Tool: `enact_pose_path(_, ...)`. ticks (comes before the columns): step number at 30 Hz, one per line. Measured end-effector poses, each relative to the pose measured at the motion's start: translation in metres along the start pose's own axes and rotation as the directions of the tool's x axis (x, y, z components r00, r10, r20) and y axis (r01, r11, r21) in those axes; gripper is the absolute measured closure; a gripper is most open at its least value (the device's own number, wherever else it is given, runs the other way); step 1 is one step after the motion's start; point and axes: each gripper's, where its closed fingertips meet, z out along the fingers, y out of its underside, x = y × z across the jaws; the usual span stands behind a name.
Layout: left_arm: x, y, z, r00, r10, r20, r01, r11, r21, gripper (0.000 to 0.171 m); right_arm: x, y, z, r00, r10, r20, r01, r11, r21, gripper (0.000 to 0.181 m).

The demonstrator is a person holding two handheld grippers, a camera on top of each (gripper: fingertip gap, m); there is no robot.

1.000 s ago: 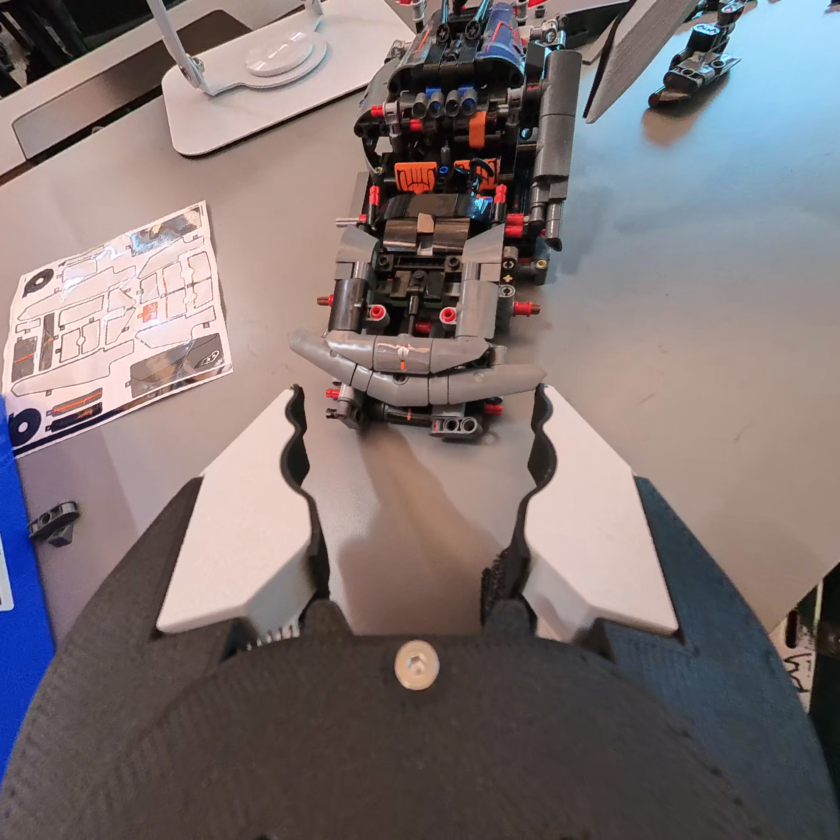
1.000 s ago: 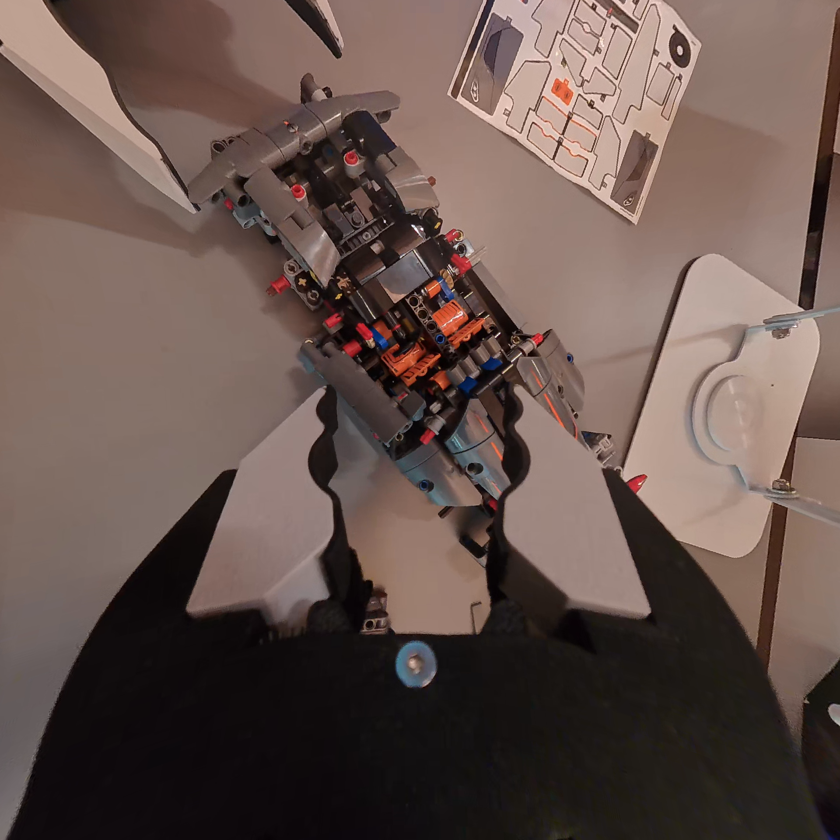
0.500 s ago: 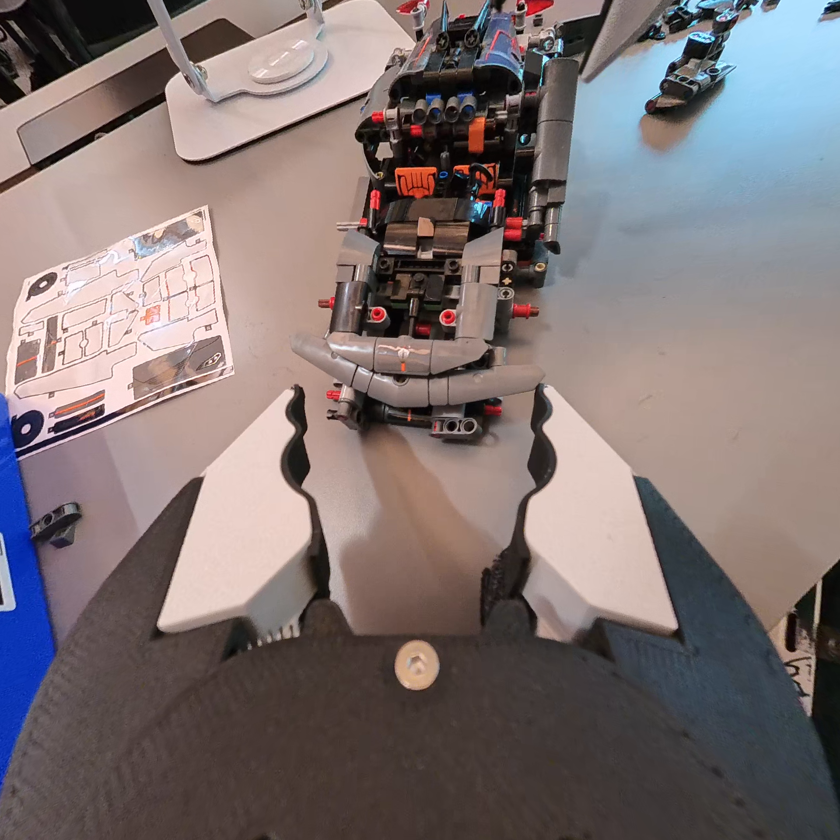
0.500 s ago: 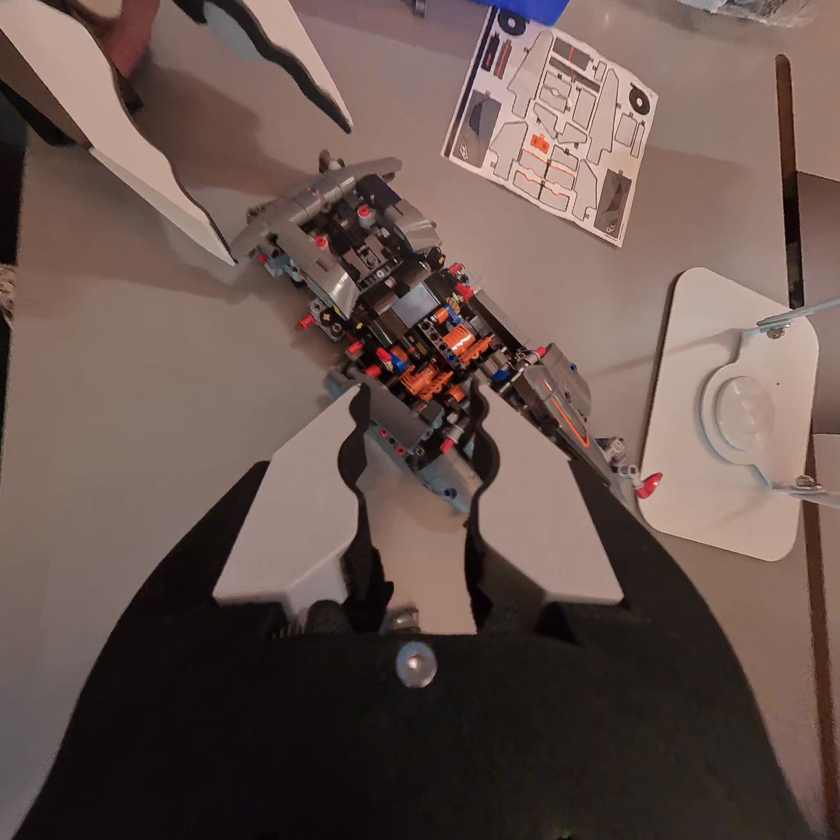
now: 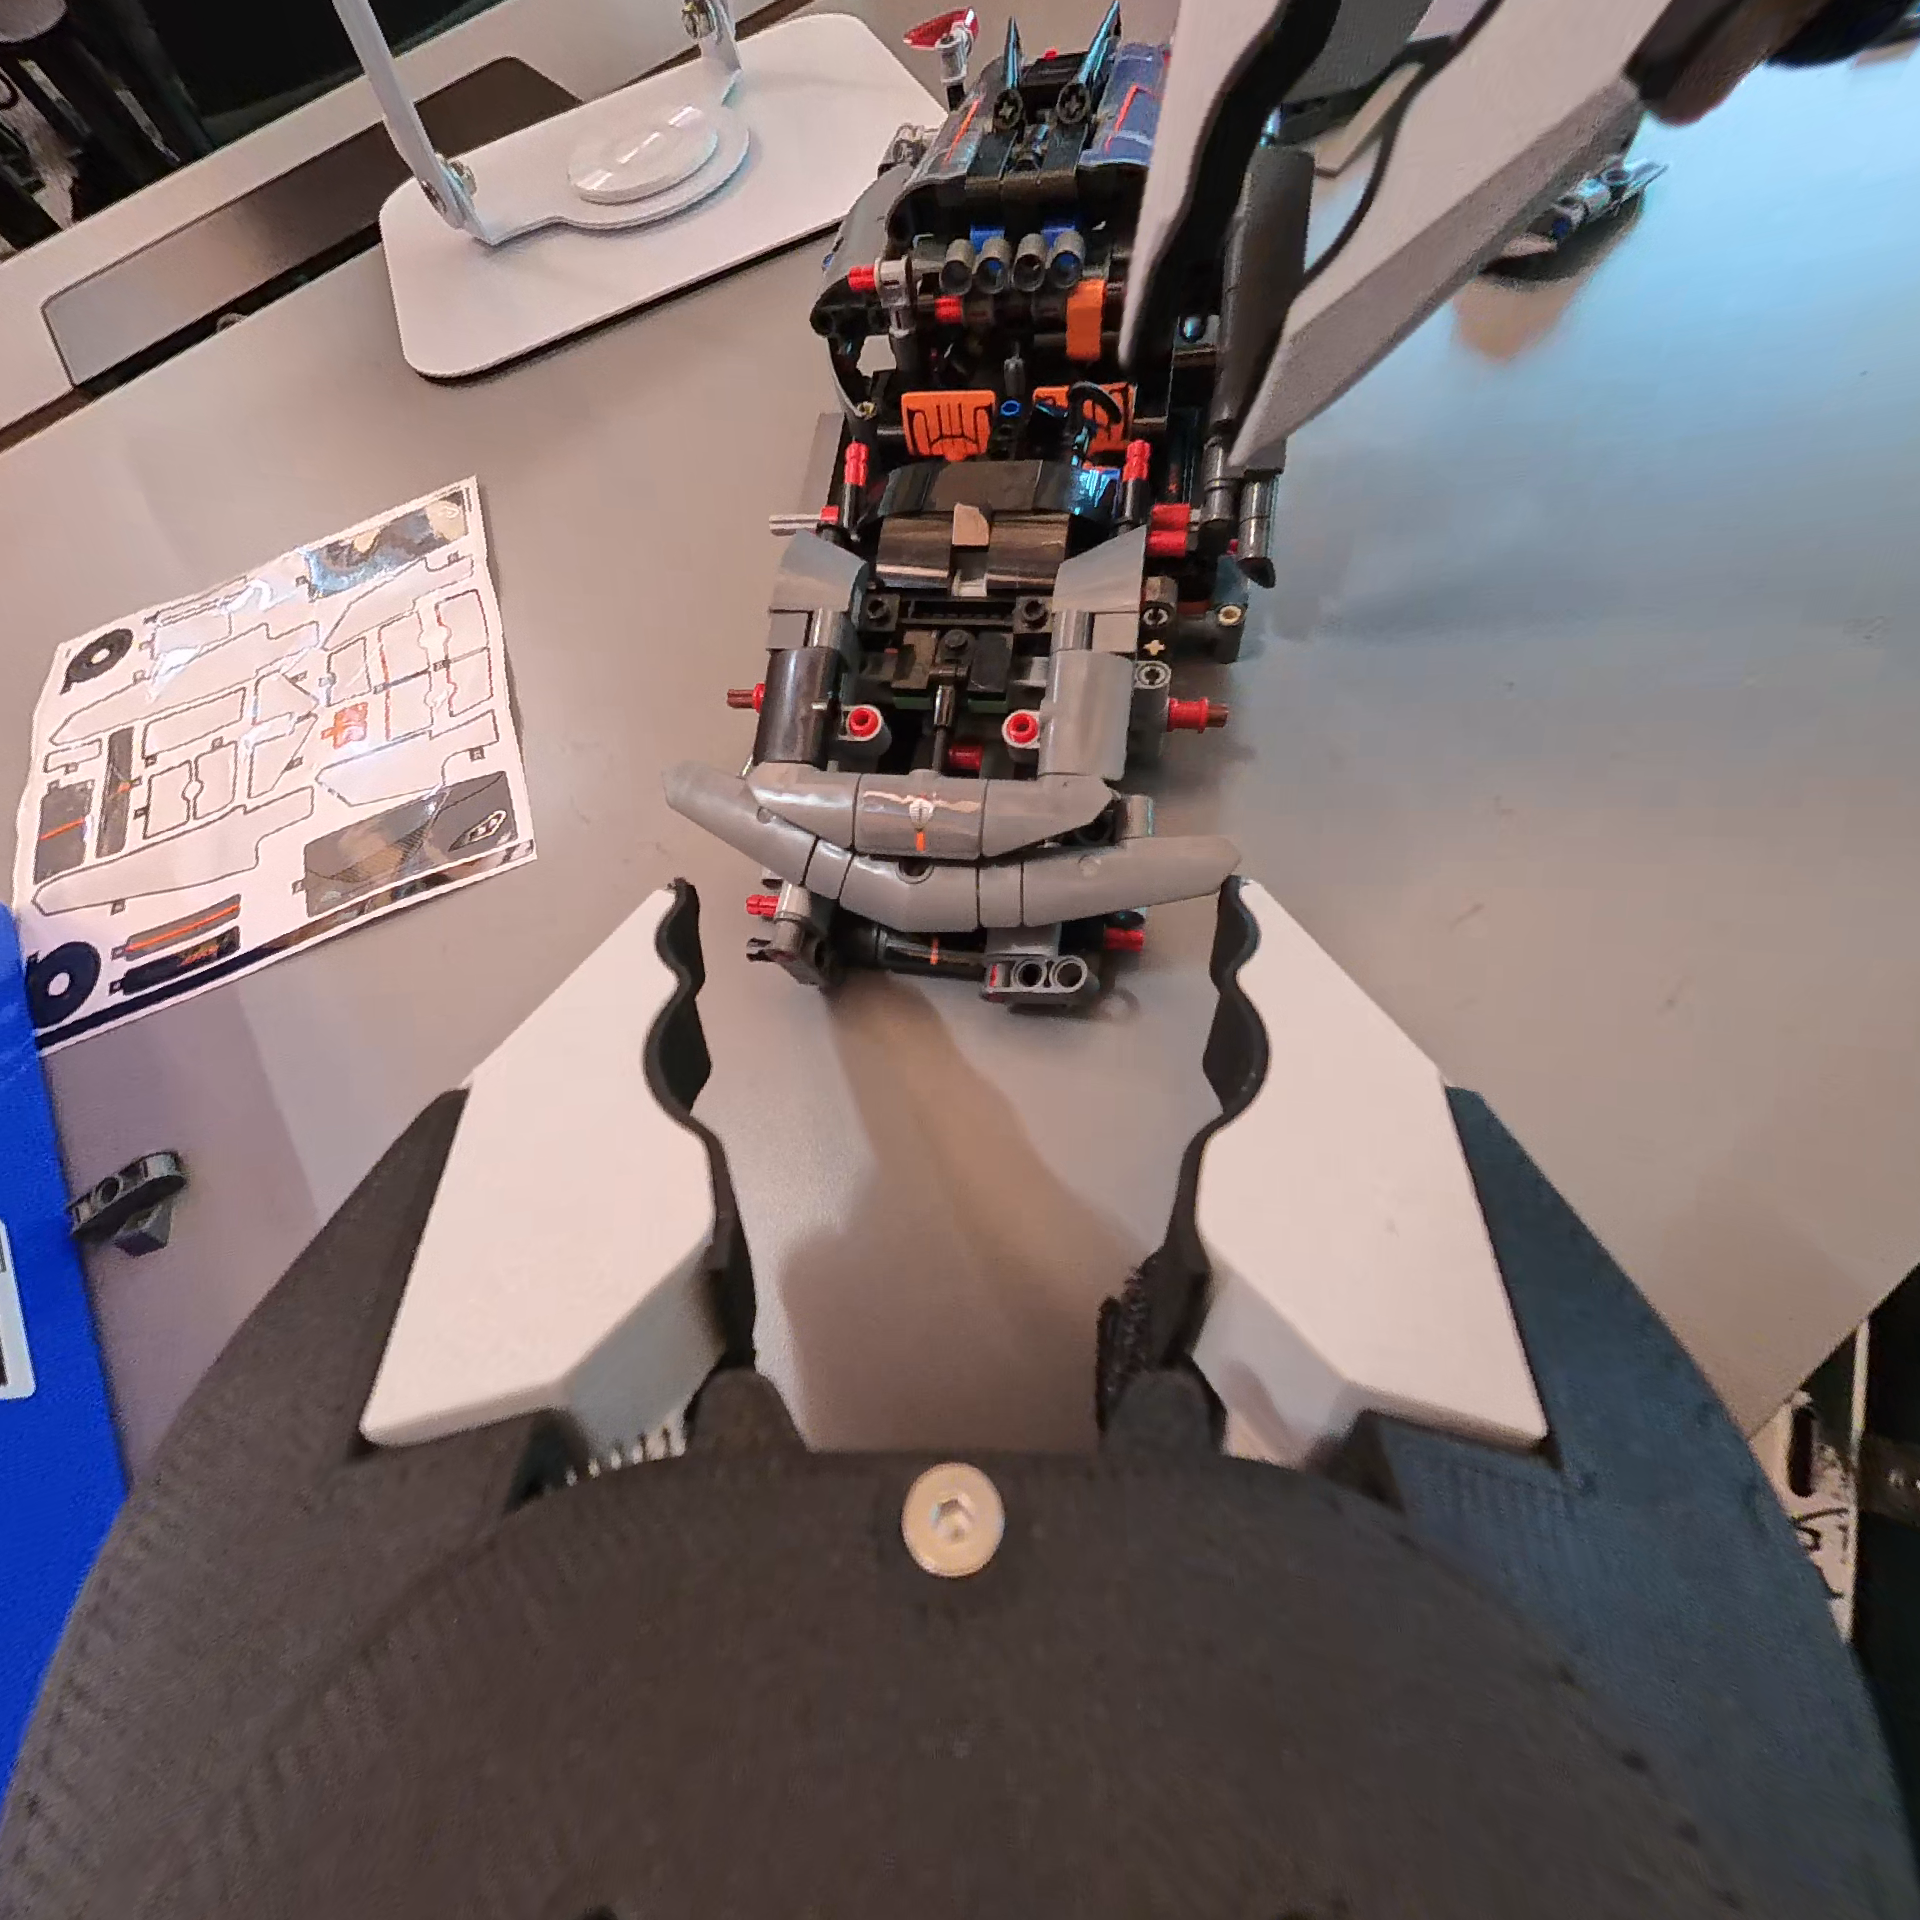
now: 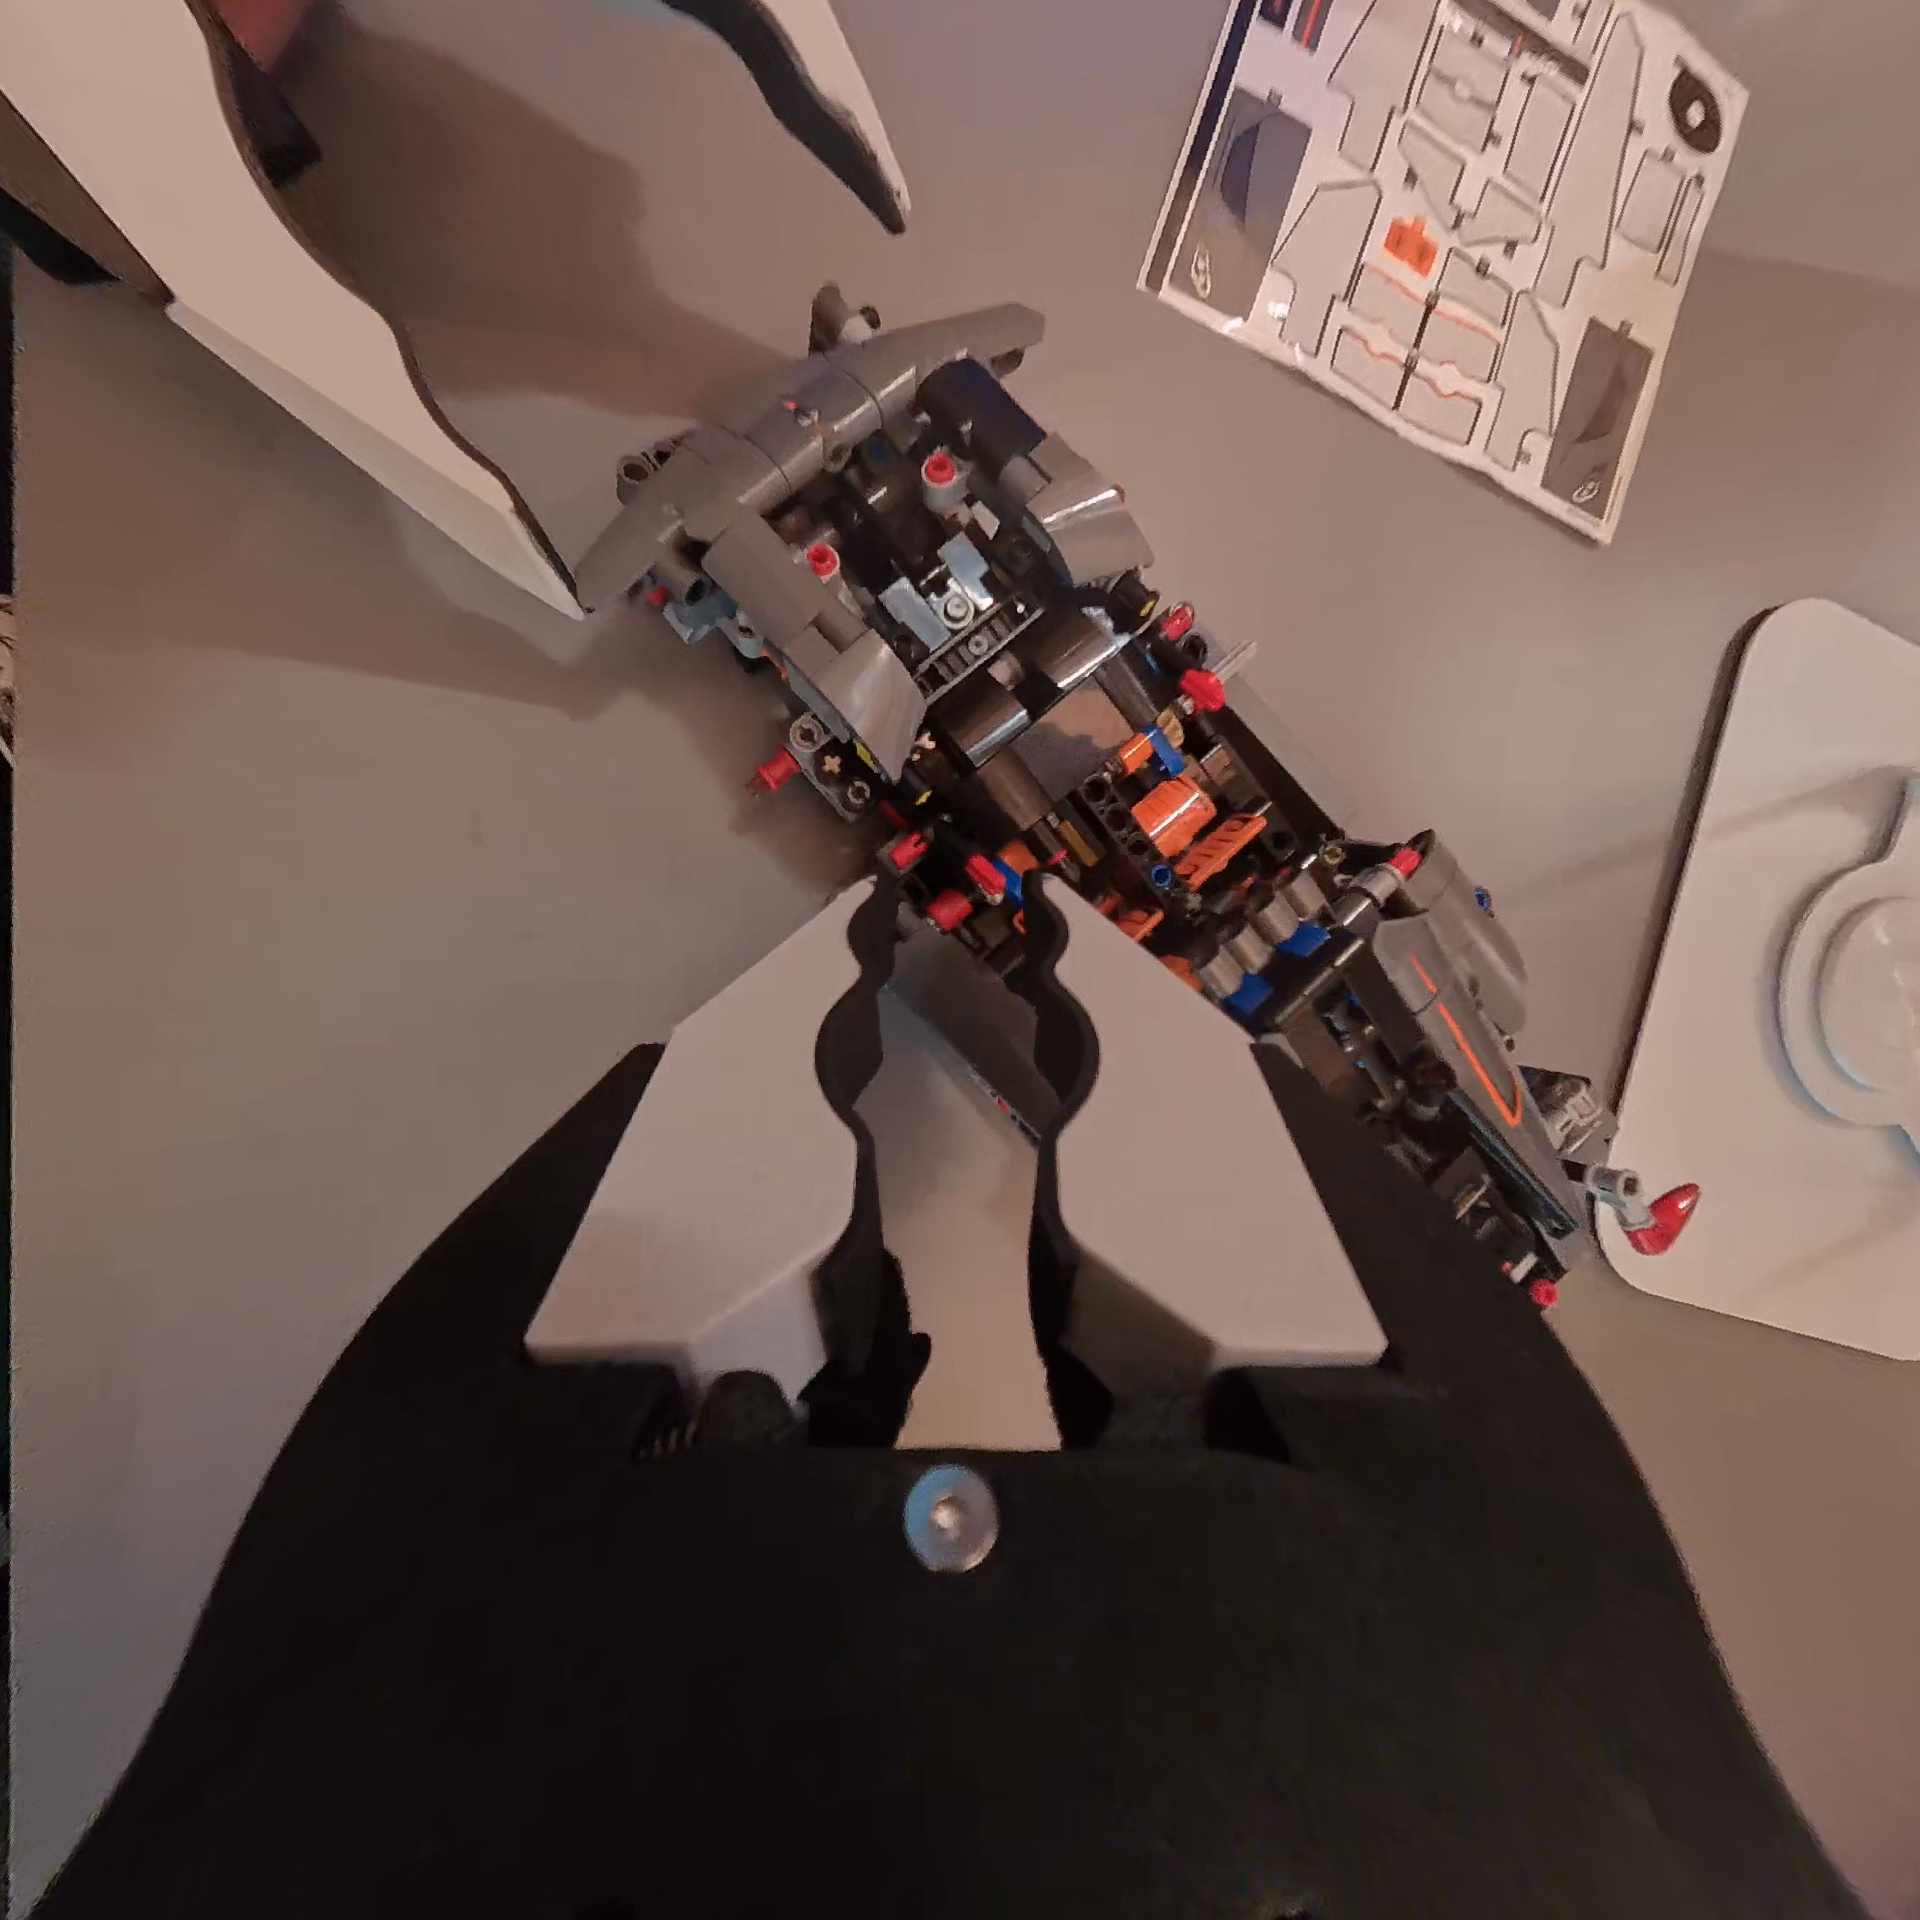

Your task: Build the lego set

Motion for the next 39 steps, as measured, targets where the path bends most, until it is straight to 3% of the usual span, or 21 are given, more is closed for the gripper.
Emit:
enact_pose_path(13, 0.000, 0.000, 0.001, 1.000, -0.004, -0.011, 0.004, 1.000, -0.003, 0.075, -0.007, 0.007, 0.011, 0.998, -0.060, -0.013, 0.059, 0.994, -0.089, 0.155)
enact_pose_path(19, 0.001, 0.001, 0.002, 1.000, 0.002, -0.009, -0.002, 1.000, -0.011, 0.076, -0.016, 0.002, 0.012, 0.999, -0.028, 0.028, 0.029, 0.999, -0.033, 0.154)
enact_pose_path(33, 0.002, 0.002, 0.003, 1.000, 0.009, -0.009, -0.010, 1.000, -0.021, 0.077, -0.019, -0.005, 0.001, 1.000, 0.006, -0.013, -0.005, 0.997, 0.079, 0.146)
enact_pose_path(39, 0.002, 0.002, 0.003, 1.000, 0.006, -0.014, -0.006, 1.000, -0.021, 0.077, -0.012, 0.005, -0.016, 0.993, 0.095, -0.067, -0.084, 0.984, 0.155, 0.147)
